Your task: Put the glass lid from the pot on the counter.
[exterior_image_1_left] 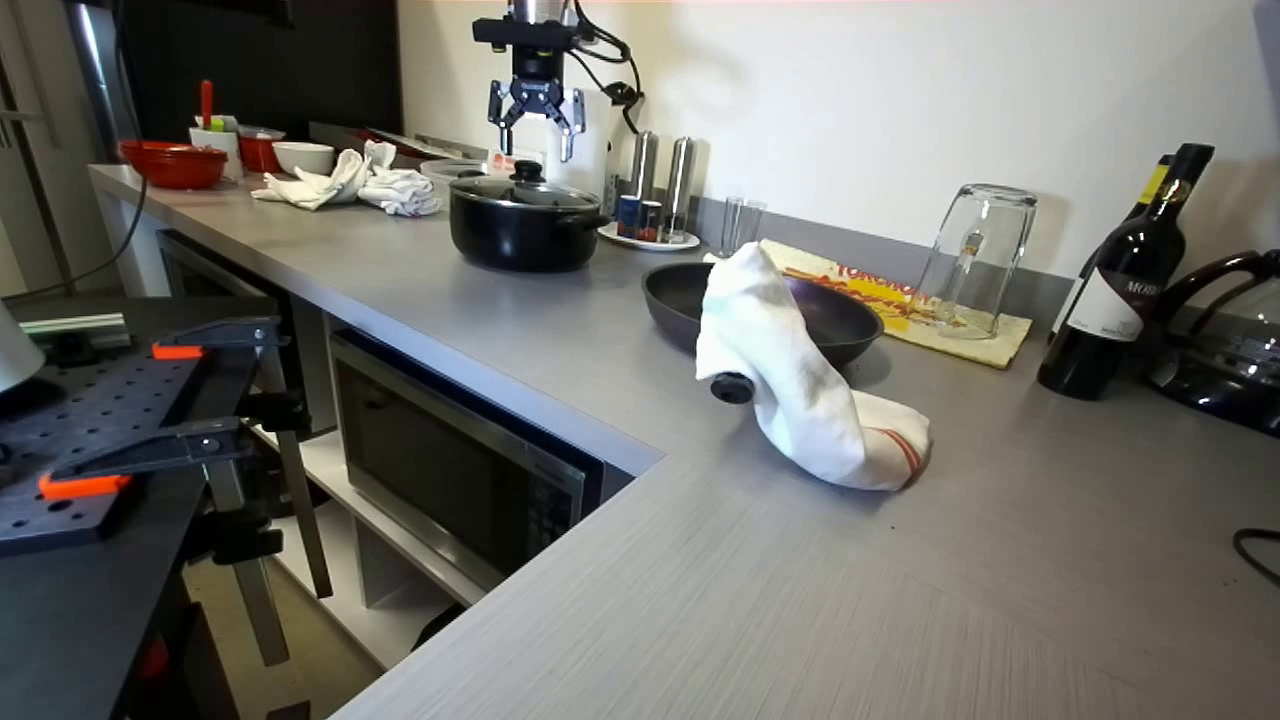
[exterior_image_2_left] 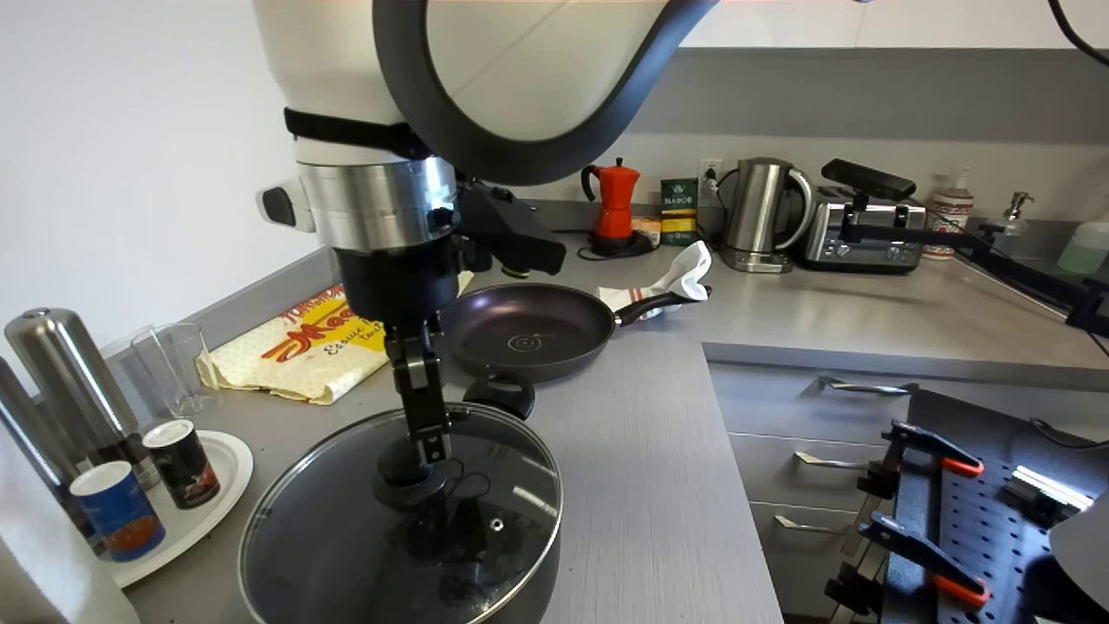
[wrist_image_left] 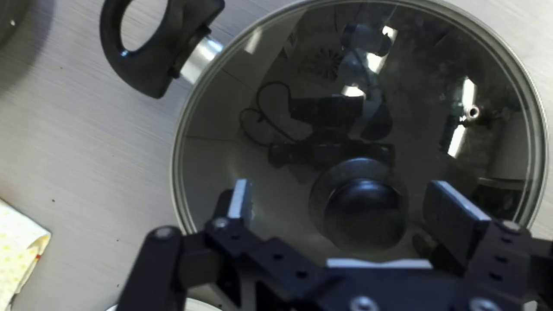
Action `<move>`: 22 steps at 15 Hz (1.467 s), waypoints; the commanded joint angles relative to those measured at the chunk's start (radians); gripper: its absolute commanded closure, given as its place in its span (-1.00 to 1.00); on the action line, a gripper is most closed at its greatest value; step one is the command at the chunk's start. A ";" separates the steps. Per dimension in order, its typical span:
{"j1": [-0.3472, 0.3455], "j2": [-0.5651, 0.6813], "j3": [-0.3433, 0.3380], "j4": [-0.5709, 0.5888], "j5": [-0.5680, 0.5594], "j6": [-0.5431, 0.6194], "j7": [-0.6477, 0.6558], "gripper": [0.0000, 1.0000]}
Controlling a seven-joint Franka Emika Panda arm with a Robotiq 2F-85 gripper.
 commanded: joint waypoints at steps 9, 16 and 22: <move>0.037 0.104 0.005 0.121 -0.004 -0.063 -0.072 -0.47; 0.038 0.107 0.005 0.136 -0.006 -0.076 -0.087 0.50; 0.040 0.063 0.005 0.109 -0.010 -0.091 -0.074 0.50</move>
